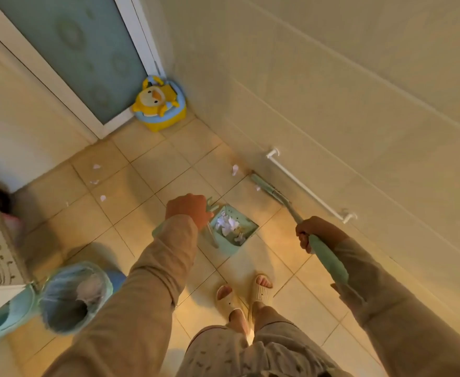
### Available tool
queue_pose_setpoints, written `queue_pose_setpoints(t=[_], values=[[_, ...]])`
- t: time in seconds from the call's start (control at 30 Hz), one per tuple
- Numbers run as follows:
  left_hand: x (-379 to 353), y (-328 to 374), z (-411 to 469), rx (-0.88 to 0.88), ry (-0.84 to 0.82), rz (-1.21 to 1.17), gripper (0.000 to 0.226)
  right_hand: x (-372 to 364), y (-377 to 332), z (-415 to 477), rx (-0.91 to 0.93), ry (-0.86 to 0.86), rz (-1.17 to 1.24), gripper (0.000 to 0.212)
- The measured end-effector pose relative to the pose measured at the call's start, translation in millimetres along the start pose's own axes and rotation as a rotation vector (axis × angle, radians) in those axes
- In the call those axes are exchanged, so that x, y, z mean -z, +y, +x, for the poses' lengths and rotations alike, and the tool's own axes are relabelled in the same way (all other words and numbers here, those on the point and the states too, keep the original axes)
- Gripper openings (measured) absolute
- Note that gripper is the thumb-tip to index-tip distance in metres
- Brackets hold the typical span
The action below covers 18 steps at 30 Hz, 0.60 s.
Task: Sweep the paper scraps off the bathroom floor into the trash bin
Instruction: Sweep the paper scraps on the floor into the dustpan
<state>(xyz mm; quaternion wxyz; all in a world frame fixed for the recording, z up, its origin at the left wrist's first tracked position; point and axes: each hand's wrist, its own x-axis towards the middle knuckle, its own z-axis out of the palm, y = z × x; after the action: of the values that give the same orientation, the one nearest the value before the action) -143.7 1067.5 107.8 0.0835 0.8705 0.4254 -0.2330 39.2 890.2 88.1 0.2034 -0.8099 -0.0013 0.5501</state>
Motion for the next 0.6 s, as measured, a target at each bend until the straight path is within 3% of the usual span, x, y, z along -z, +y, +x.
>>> queue_pose_setpoints(t=[0.17, 0.27, 0.47, 0.6], values=[[-2, -8, 7, 0.006, 0.007, 0.012, 0.038, -6, -14, 12, 0.066, -0.026, 0.105, 0.026], [-4, -8, 7, -0.007, 0.019, 0.038, 0.037, -13, 2, 8, -0.019, -0.041, 0.279, 0.018], [0, -6, 11, -0.006, 0.034, 0.054, 0.035, -27, 28, 2, -0.236, -0.1, 0.129, 0.017], [1, -4, 14, -0.017, 0.029, 0.059, 0.035, -2, 30, 1, -0.259, -0.215, 0.082, 0.031]])
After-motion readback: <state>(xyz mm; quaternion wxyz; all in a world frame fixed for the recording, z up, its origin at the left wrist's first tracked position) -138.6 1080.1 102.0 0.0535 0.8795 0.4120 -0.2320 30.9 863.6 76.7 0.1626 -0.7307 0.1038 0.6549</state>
